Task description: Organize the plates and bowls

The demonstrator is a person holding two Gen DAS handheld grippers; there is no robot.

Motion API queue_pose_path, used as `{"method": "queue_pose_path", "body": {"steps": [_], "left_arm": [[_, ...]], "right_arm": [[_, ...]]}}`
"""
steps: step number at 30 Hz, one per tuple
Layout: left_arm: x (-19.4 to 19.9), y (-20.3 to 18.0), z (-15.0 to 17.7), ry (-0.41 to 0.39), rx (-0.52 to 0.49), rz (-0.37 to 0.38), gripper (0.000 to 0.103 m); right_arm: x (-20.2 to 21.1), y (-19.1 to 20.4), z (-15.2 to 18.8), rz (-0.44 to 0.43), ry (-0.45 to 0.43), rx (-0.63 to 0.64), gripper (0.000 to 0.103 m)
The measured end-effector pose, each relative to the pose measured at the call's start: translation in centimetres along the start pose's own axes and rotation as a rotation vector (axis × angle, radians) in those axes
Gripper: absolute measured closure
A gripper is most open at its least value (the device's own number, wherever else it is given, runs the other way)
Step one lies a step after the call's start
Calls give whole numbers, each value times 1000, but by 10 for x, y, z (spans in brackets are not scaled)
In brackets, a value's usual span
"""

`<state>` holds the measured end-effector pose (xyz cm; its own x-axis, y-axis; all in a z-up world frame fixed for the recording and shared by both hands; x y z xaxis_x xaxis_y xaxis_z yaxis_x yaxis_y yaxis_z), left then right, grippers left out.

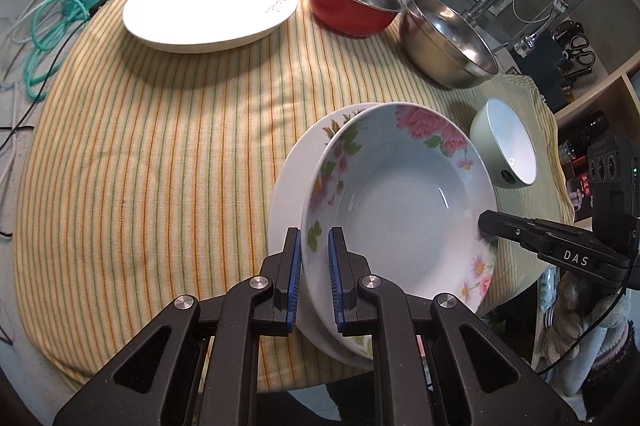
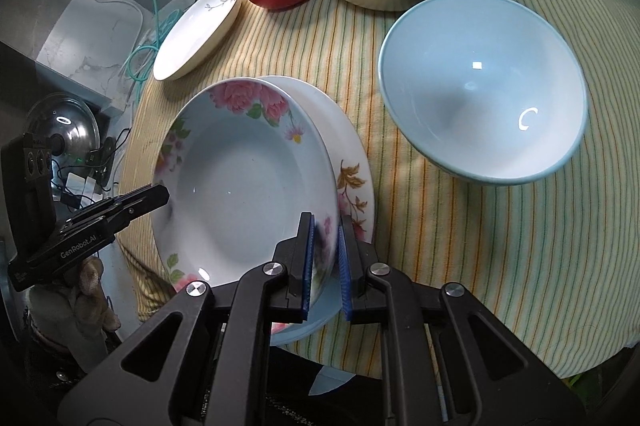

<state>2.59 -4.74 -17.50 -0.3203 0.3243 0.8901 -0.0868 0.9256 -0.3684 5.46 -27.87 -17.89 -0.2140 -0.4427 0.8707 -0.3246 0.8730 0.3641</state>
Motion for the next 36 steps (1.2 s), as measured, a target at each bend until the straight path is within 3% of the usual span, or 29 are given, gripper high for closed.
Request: {"method": "queue_pose_path", "body": {"steps": [16, 27, 36], "left_arm": [[-4, -3, 0, -7, -26, -34, 91], [-5, -8, 0, -15, -53, -54, 88], [-6, -9, 0, -20, -67, -62, 88]], "right_arm": [[-3, 8, -6, 64, 8, 65, 88], [-6, 25, -7, 164, 21, 175, 74], [-8, 32, -7, 218, 27, 228, 73]]}}
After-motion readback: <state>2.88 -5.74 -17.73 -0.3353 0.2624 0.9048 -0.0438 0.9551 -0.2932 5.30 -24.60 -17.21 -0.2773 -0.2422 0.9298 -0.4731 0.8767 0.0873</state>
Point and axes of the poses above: each gripper's, at about its wrist camera, not at the fingertips, and x roughly against the way its jaws point, y to its left, z to its underside, the point moved 2 cm from there along -x, roughly the way its jaws point, and after that the axes turned 11 degrees about x, right-handed, at the moved point
